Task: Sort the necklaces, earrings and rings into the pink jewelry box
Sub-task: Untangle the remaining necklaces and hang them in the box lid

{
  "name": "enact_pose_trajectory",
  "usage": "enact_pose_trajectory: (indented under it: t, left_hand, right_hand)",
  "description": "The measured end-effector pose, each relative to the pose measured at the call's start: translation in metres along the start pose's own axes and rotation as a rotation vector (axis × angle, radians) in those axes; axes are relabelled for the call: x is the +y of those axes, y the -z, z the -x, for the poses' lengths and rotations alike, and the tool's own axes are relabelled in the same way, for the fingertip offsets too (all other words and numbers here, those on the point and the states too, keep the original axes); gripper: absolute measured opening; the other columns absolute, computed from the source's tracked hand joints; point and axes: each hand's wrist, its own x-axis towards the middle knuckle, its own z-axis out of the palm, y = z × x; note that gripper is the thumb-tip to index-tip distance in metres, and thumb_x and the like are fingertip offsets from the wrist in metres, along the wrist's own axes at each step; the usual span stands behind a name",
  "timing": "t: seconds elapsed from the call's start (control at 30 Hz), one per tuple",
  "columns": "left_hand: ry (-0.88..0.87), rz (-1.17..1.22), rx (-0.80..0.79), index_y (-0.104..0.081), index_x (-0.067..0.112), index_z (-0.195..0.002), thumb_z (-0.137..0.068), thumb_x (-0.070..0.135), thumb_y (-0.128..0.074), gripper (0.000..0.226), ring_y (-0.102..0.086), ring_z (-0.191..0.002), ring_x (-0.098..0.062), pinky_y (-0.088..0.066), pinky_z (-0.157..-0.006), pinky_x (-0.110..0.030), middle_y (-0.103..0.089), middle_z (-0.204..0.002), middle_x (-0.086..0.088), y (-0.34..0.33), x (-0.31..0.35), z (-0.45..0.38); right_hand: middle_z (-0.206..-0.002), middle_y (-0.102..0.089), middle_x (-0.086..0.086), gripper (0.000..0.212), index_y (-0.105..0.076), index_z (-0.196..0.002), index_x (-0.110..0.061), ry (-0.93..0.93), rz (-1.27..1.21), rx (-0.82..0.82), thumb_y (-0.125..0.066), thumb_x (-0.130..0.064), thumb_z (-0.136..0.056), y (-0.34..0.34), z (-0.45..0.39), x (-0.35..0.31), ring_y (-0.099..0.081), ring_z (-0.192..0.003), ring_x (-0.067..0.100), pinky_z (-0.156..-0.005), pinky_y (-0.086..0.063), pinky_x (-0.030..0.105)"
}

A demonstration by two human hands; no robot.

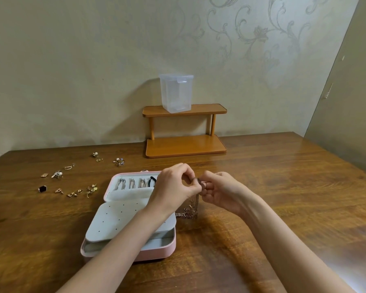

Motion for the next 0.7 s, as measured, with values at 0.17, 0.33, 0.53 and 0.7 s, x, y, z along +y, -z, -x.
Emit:
enact_pose_trajectory:
  t: [0.17,0.33,0.53,0.7]
  left_hand:
    - [0.002,0.077,-0.197,-0.055,0.017,-0.067,-0.070,0.005,-0.068,0.018,-0.056,-0.070,-0.015,-0.045,-0.064,-0.024,-0.061,-0.073,0.001,0.009,0.000,-0.007]
    - [-0.103,-0.036,-0.164,-0.052,0.018,-0.068,-0.071,0.009,-0.065,0.016,-0.053,-0.069,-0.017,-0.044,-0.062,-0.028,-0.055,-0.072,0.004,0.011,0.000,-0.010]
    - [-0.045,-0.072,0.065,-0.054,0.011,-0.068,-0.074,0.011,-0.066,0.013,-0.049,-0.066,-0.013,-0.033,-0.055,-0.012,-0.054,-0.071,0.001,-0.004,0.003,0.001]
    - [0.194,0.136,0.065,-0.063,0.012,-0.073,-0.077,0.017,-0.070,0.010,-0.055,-0.070,-0.008,-0.043,-0.058,-0.012,-0.062,-0.075,0.002,0.000,0.013,-0.007]
  right_hand:
    - [-0.062,-0.055,0.003,0.014,-0.063,-0.072,-0.003,0.001,0.344,-0.171,-0.056,-0.003,-0.085,0.010,0.005,-0.017,-0.050,-0.058,0.010,-0.058,-0.044,0.021]
    - [-0.057,-0.048,0.001,0.023,-0.056,-0.062,-0.007,0.064,0.394,-0.119,-0.053,-0.002,-0.084,0.005,0.001,-0.024,-0.043,-0.053,0.007,-0.055,-0.039,0.019]
    - [-0.054,-0.041,-0.001,0.029,-0.054,-0.053,-0.012,0.172,0.098,0.091,-0.052,-0.004,-0.081,-0.010,-0.007,-0.002,-0.037,-0.053,0.010,-0.059,-0.036,0.025]
    - [-0.059,-0.038,0.003,0.021,-0.048,-0.059,-0.009,0.274,0.062,0.157,-0.051,-0.005,-0.080,-0.016,-0.008,-0.002,-0.037,-0.058,0.010,-0.059,-0.035,0.025]
